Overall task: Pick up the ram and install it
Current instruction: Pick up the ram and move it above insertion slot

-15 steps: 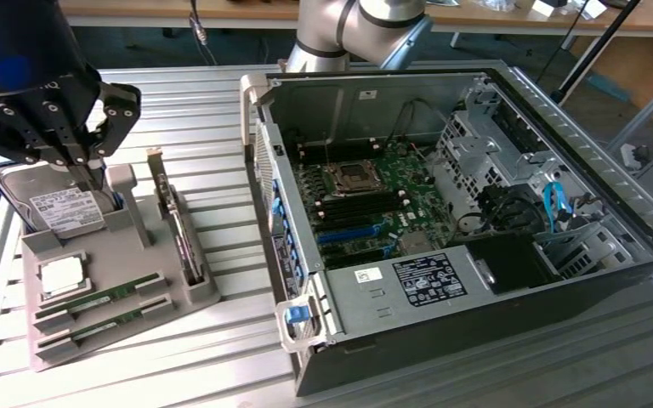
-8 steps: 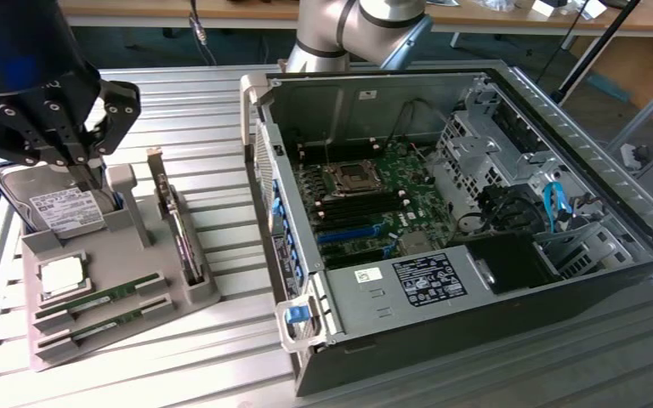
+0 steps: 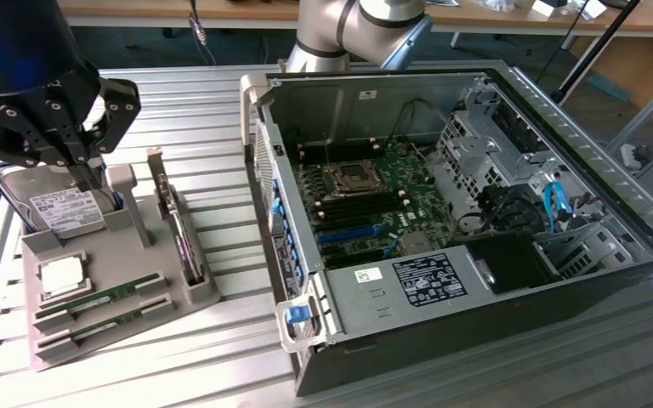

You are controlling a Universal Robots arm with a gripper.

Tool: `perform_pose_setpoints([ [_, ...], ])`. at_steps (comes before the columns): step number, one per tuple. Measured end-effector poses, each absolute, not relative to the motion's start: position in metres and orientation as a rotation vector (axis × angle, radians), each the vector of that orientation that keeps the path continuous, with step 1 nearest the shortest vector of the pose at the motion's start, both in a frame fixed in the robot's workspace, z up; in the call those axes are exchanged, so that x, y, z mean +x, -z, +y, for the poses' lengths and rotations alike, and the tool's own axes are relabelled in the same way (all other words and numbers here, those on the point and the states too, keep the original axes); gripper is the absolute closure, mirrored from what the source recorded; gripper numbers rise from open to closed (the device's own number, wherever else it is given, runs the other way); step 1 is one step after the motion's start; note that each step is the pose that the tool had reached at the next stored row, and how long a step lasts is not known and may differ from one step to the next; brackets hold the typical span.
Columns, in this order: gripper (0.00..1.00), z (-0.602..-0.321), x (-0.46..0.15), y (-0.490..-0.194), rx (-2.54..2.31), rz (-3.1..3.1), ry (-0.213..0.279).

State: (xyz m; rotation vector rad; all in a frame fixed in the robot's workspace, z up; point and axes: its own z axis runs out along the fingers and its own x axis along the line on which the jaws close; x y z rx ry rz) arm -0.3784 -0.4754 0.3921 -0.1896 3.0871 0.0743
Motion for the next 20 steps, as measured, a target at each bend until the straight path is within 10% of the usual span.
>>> perform_pose_setpoints([
  [20,0.89,-0.4777,-0.3784,-0.3921,-0.405,3.070,-0.079],
])
